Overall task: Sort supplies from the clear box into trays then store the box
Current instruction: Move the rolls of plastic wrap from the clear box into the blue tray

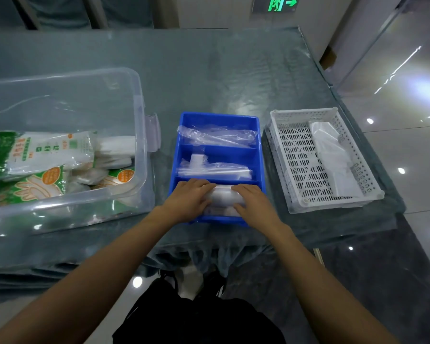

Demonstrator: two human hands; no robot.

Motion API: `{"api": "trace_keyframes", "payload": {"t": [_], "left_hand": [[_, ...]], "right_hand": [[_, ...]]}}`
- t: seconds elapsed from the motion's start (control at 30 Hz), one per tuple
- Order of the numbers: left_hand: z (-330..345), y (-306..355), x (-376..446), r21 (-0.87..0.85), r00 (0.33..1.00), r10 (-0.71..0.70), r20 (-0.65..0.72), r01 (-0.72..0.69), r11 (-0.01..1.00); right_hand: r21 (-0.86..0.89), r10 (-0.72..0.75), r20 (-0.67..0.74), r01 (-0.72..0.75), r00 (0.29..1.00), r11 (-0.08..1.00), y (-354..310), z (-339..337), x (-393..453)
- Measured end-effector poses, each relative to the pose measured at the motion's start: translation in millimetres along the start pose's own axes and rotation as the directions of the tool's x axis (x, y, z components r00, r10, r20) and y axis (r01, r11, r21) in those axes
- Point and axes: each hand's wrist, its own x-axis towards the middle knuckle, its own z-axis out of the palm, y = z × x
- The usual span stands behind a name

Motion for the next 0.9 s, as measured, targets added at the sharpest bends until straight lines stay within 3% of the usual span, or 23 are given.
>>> {"api": "trace_keyframes", "payload": {"t": [0.13,0.3,0.47,0.67,0.9], "left_hand": [[-30.1,8.4,1.6,0.005,0.999,0.022,-0.045,-0.022,1.000],[-84.0,25.9,4.9,0.143,0.965,0.129,-0.228,-0.098,0.985],[-144.7,31.8,-2.5,0.171,0.929,0.187,-0.320,-0.138,0.976],[-200.2,-15.6,-40.3,0.158,0.922,0.142,-0.359,-0.090,0.983],[-218.7,-111.4,-115.3,0.087,0.928,-0.036,-0.371,0.073,0.994]], "right_hand": [[0.001,0.009,-0.002,-0.009,1.000,1.000,-7.2,-22.1,8.4],[0.088,0.055,-0.195,-0.039,0.979,0.995,-28.5,-78.2,20.2],[0.109,0.088,-0.343,-0.053,0.935,0.993,-62.1,-118.7,23.6],[0.109,0.040,-0.374,0.001,0.927,0.994,-132.7,-123.9,17.9],[0.031,-0.084,-0.324,0.099,0.942,0.995,-235.3,-100.3,26.3]]}}
